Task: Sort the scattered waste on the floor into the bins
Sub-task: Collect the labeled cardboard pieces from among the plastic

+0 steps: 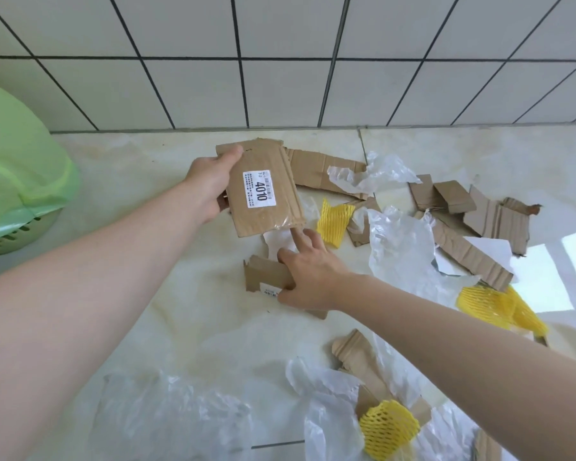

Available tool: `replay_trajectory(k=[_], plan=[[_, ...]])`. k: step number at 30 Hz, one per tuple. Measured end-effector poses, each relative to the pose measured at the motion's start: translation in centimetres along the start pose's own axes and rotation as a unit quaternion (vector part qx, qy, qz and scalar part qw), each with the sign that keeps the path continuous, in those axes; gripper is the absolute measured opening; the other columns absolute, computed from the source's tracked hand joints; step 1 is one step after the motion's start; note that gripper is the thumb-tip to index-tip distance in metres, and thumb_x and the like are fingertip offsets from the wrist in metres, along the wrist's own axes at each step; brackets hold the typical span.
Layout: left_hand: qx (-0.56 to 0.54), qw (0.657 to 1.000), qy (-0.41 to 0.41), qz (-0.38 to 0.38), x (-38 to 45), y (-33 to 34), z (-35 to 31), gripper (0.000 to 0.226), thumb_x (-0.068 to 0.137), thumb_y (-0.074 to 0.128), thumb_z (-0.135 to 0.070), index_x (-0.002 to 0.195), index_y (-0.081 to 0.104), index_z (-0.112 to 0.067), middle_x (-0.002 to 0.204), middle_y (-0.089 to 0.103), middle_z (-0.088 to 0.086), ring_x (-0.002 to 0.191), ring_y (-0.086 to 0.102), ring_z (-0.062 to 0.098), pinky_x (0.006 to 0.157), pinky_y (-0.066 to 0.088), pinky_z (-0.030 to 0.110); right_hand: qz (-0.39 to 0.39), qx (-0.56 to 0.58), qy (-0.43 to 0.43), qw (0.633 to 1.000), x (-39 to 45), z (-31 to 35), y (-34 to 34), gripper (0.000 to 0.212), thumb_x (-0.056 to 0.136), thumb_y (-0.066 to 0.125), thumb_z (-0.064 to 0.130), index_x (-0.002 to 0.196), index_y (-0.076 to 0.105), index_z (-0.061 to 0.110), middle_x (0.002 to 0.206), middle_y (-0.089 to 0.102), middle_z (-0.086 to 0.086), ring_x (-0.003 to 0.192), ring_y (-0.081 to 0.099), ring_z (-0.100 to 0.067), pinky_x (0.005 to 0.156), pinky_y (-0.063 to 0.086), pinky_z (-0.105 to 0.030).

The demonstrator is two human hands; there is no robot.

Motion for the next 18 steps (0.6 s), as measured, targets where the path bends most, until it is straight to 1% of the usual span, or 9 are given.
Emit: replay_trajectory(k=[3,5,7,9,12,13,14,17,18], plan=[[-0.009,0.999,-0.022,0.021,1.3,1.1,0.0,0.032,0.085,0.070,-0.022,0.113,0.061,-0.011,0.094,0.070,0.005,0.081,0.069,0.020,0.067,0.058,0.033,-0.015,-0.003,0.002,1.000,0.9,-1.2,-1.2,0.060,0.075,0.064,0.042,0.123,0.043,0.014,0.143,0.024,-0.016,0.138,0.013,-0.039,0.102,0.039,-0.050],[-0.013,1.000,-0.025,0.011,2.3,1.1,0.1,0.037,0.082,0.073,-0.017,0.116,0.059,-0.010,0.092,0.070,0.005,0.080,0.068,0.019,0.070,0.058,0.034,-0.024,0.002,0.011,1.000,1.5,-2.0,-1.9,0.057,0.075,0.064,0.038,0.123,0.044,0.014,0.137,0.027,-0.014,0.135,0.016,-0.039,0.099,0.040,-0.048],[0.019,0.999,-0.021,-0.017,3.2,0.6,0.4,0.036,0.081,0.073,-0.017,0.114,0.059,-0.011,0.090,0.069,0.003,0.079,0.067,0.018,0.073,0.057,0.032,-0.030,0.014,0.024,0.999,2.0,-2.6,-2.2,0.056,0.074,0.065,0.036,0.122,0.045,0.017,0.134,0.027,-0.013,0.132,0.020,-0.039,0.097,0.038,-0.047],[0.073,0.997,-0.024,-0.033,3.8,0.1,1.1,0.034,0.080,0.073,-0.020,0.110,0.060,-0.013,0.093,0.069,0.003,0.082,0.066,0.019,0.075,0.055,0.032,-0.032,0.022,0.035,0.999,2.3,-2.9,-2.1,0.058,0.073,0.065,0.035,0.125,0.045,0.019,0.134,0.028,-0.012,0.130,0.022,-0.039,0.097,0.036,-0.047],[0.078,0.996,-0.049,-0.013,4.2,0.4,2.2,0.027,0.081,0.073,-0.017,0.104,0.059,-0.015,0.087,0.068,0.006,0.075,0.067,0.022,0.066,0.056,0.036,-0.039,0.033,0.054,0.997,2.7,-3.1,-2.0,0.060,0.073,0.066,0.031,0.128,0.045,0.022,0.138,0.025,-0.011,0.129,0.022,-0.038,0.098,0.034,-0.045],[0.072,0.996,-0.055,-0.009,4.3,0.5,2.3,0.027,0.081,0.073,-0.015,0.104,0.059,-0.015,0.087,0.068,0.007,0.074,0.067,0.023,0.065,0.056,0.038,-0.041,0.036,0.061,0.997,2.8,-3.2,-2.0,0.059,0.073,0.066,0.028,0.128,0.046,0.021,0.139,0.024,-0.011,0.127,0.023,-0.037,0.097,0.035,-0.044],[0.069,0.996,-0.058,-0.007,4.4,0.6,2.3,0.028,0.081,0.073,-0.013,0.105,0.059,-0.014,0.089,0.069,0.008,0.076,0.067,0.024,0.069,0.057,0.041,-0.041,0.040,0.068,0.996,2.9,-3.2,-1.9,0.057,0.073,0.066,0.026,0.126,0.047,0.018,0.138,0.024,-0.011,0.125,0.024,-0.038,0.096,0.035,-0.043],[0.066,0.995,-0.071,-0.001,4.3,1.0,2.4,0.032,0.080,0.073,-0.012,0.110,0.061,-0.013,0.099,0.069,0.010,0.090,0.068,0.027,0.086,0.054,0.048,-0.042,0.068,0.078,0.994,3.2,-3.2,-1.5,0.044,0.075,0.064,0.018,0.116,0.050,0.009,0.130,0.027,-0.013,0.116,0.030,-0.037,0.094,0.036,-0.037],[0.062,0.995,-0.078,0.007,4.1,1.4,2.5,0.033,0.082,0.071,-0.011,0.113,0.060,-0.013,0.098,0.069,0.009,0.089,0.067,0.026,0.086,0.054,0.047,-0.038,0.082,0.082,0.992,3.2,-3.2,-1.2,0.042,0.075,0.064,0.016,0.114,0.051,0.007,0.127,0.027,-0.014,0.114,0.032,-0.036,0.093,0.034,-0.033]])
Point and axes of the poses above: each hand's wrist, its own x-axis towards the middle knuckle, its own y-axis out of the palm, z = x × y, the point moved 9 cm from there along x, towards the middle knuckle
